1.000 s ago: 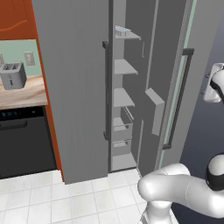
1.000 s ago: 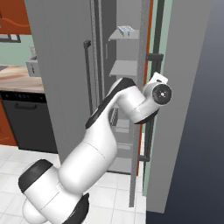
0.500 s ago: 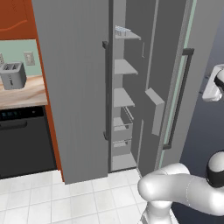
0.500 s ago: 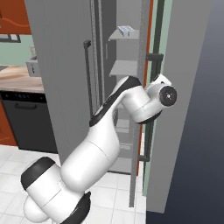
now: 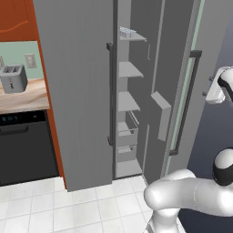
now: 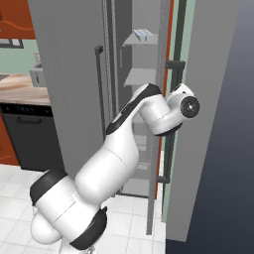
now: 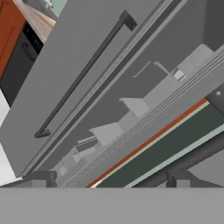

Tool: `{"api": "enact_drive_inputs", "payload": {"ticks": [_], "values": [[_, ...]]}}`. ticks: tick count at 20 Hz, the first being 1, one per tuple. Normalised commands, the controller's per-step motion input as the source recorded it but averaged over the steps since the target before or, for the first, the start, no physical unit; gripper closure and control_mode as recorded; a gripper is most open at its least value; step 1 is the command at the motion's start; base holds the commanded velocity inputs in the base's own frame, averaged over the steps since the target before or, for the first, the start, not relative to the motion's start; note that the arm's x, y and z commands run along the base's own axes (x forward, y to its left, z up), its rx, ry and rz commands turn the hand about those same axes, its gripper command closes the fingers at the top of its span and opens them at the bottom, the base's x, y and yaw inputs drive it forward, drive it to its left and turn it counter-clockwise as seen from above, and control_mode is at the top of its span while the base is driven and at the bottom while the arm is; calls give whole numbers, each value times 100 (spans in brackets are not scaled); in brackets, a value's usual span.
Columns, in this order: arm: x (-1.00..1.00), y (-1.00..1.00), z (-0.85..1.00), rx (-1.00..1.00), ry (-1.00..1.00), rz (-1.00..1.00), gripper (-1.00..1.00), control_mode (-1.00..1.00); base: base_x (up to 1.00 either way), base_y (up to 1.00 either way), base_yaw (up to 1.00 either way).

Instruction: The ice cube tray has been filled with water. Take the tray and place it in the freezer to make ice. Close the freezer door after placing the tray.

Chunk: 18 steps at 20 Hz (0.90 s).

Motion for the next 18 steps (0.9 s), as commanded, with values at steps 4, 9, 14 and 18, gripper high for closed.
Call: {"api": "enact_drive_inputs", "payload": {"ticks": [4,9,14,18], "values": [[27,0,-11,0,0,0,-100,-100,0,0,0],[16,-2,-7,0,0,0,-100,-100,0,0,0],[14,-10,-1,0,0,0,-100,-100,0,0,0],[9,-16,0,0,1,0,-100,-100,0,0,0]]}}
